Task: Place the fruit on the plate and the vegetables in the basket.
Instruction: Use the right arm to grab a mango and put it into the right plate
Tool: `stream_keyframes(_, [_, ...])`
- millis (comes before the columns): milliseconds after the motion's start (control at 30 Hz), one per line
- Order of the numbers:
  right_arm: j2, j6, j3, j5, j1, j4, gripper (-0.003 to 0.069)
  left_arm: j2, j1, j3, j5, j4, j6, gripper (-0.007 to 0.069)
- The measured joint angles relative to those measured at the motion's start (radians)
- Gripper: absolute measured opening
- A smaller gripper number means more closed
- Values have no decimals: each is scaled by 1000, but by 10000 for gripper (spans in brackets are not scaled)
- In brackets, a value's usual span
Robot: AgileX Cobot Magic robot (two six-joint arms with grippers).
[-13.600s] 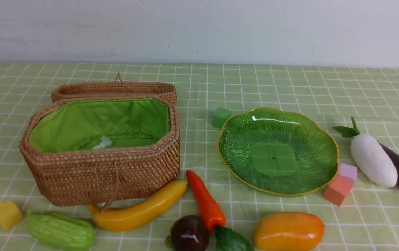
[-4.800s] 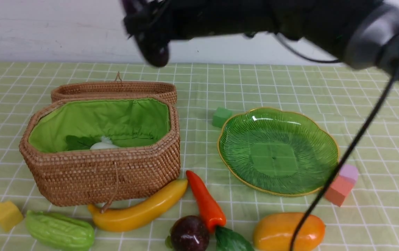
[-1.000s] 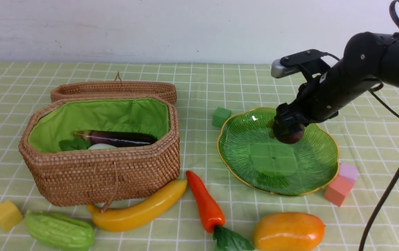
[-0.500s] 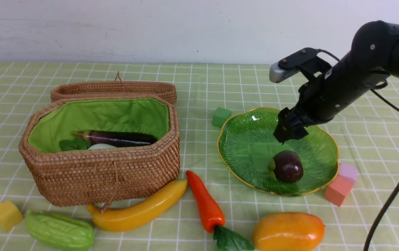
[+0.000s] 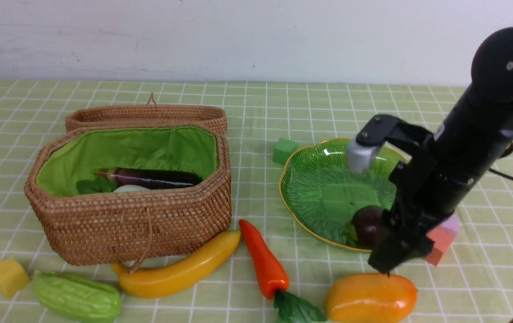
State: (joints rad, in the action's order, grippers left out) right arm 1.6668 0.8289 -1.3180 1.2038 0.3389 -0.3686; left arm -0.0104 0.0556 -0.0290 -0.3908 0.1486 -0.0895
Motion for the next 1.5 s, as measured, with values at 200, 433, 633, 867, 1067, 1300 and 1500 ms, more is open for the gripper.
stream_keyframes(200, [-31, 17, 175, -135, 118, 109, 593, 0, 0, 0, 0, 0, 0, 239])
stream_keyframes(433, [-31, 18, 248, -327, 135, 188, 593, 0, 0, 0, 0, 0, 0, 239])
stream_keyframes(633, [3, 21, 250, -376, 135, 214, 593, 0, 0, 0, 0, 0, 0, 239])
stream_keyframes(867, [71, 22, 249, -381, 135, 201, 598, 0, 0, 0, 0, 0, 0, 239])
stream_keyframes(1067, [90, 24, 248, -368, 135, 192, 587, 0, 0, 0, 0, 0, 0, 239])
stream_keyframes(1300, [88, 32, 242, -343, 135, 205, 582, 0, 0, 0, 0, 0, 0, 239])
stream_keyframes(1500, [31, 32, 202, -319, 135, 220, 582, 0, 0, 0, 0, 0, 0, 239])
